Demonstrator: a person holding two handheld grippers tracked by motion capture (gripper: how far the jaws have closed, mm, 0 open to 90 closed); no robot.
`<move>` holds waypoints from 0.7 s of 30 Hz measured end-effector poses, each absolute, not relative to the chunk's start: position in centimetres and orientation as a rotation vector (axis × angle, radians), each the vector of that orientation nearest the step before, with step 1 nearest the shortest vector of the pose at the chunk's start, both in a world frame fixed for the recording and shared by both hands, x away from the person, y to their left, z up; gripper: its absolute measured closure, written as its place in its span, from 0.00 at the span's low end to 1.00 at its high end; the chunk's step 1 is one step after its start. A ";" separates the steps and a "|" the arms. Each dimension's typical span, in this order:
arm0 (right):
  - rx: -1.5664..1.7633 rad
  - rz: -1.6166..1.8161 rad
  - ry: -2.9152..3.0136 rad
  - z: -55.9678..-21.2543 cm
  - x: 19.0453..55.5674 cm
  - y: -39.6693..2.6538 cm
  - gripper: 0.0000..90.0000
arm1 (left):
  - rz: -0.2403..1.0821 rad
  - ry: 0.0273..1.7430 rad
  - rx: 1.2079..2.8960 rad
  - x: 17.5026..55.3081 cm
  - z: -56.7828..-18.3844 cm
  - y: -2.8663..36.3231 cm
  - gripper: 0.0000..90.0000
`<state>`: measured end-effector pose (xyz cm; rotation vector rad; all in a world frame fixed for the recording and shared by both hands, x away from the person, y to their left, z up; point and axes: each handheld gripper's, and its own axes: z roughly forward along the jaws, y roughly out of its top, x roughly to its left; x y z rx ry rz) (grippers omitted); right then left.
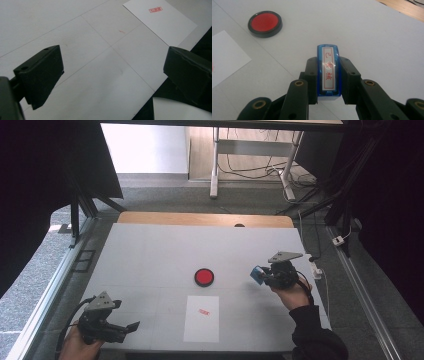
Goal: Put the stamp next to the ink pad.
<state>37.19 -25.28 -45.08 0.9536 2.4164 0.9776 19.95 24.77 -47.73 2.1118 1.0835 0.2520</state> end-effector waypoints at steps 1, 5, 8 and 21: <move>0.962 0.973 2.416 -45.2 37.3 -25.4 0.79 | 0.251 1.084 2.112 20.0 -47.7 24.8 0.03; 0.972 0.946 2.414 -45.6 37.6 -25.7 0.79 | 0.252 1.086 2.111 20.0 -47.7 24.8 0.03; 0.982 0.930 2.417 -46.0 37.7 -25.9 0.79 | 0.253 1.090 2.110 20.0 -47.8 24.8 0.04; 0.997 0.893 2.456 -47.4 38.2 -25.4 0.79 | 0.247 1.091 2.112 20.0 -47.8 24.8 0.04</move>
